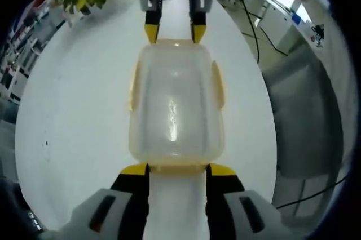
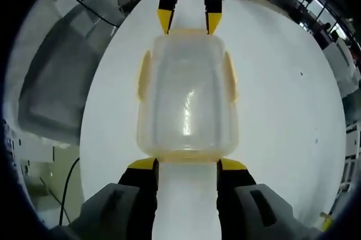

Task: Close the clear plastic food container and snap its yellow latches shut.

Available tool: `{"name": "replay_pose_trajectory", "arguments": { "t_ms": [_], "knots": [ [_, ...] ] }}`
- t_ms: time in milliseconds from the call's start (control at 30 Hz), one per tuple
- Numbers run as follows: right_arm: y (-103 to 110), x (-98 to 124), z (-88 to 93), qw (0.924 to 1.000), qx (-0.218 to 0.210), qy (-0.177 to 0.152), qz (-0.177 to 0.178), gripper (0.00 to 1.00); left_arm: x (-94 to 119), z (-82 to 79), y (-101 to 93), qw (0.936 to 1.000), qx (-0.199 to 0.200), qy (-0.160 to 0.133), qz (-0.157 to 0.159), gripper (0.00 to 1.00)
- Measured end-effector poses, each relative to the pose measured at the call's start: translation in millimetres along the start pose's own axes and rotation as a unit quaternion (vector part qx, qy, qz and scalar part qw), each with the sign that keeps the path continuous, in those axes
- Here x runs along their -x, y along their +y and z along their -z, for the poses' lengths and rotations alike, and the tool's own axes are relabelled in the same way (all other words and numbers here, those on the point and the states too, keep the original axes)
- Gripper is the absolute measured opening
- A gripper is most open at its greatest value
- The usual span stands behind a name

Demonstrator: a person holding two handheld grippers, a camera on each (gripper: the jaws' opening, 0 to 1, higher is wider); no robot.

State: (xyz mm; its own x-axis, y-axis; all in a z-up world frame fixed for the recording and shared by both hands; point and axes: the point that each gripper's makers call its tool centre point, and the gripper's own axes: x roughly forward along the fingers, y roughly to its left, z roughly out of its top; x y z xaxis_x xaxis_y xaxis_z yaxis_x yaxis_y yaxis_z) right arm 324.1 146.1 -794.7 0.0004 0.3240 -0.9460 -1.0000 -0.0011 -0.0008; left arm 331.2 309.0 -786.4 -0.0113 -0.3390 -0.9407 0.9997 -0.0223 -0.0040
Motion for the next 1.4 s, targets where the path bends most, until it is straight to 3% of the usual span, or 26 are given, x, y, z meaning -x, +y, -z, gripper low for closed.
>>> {"name": "replay_pose_trajectory", "arguments": {
  "t_ms": [233,800,1067,1233,1300,1400],
  "knots": [
    [0,0,-0.2,1.0,-0.003,-0.001,-0.001,0.38,-2,1.3,1.1,0.9998,-0.017,0.002,-0.003,0.33],
    [-1,-3,2.4,0.9993,-0.034,-0.016,0.004,0.42,-8,9.1,3.1,0.9999,-0.01,0.006,-0.006,0.33],
    [1,-8,13.6,0.9962,-0.087,-0.01,-0.007,0.43,-10,25.6,-4.5,0.9994,0.015,0.031,0.008,0.35],
    [7,-6,23.2,0.9924,-0.122,-0.006,-0.014,0.45,-3,21.2,-7.1,0.9988,0.048,0.006,0.011,0.36],
    [6,-3,32.4,0.9869,-0.161,0.007,-0.007,0.44,1,20.1,-7.1,0.9974,0.071,-0.005,0.011,0.37],
    [3,0,39.3,0.9831,-0.183,0.005,0.0,0.43,5,21.9,-3.1,0.9937,0.112,-0.01,0.0,0.36]
  ]
}}
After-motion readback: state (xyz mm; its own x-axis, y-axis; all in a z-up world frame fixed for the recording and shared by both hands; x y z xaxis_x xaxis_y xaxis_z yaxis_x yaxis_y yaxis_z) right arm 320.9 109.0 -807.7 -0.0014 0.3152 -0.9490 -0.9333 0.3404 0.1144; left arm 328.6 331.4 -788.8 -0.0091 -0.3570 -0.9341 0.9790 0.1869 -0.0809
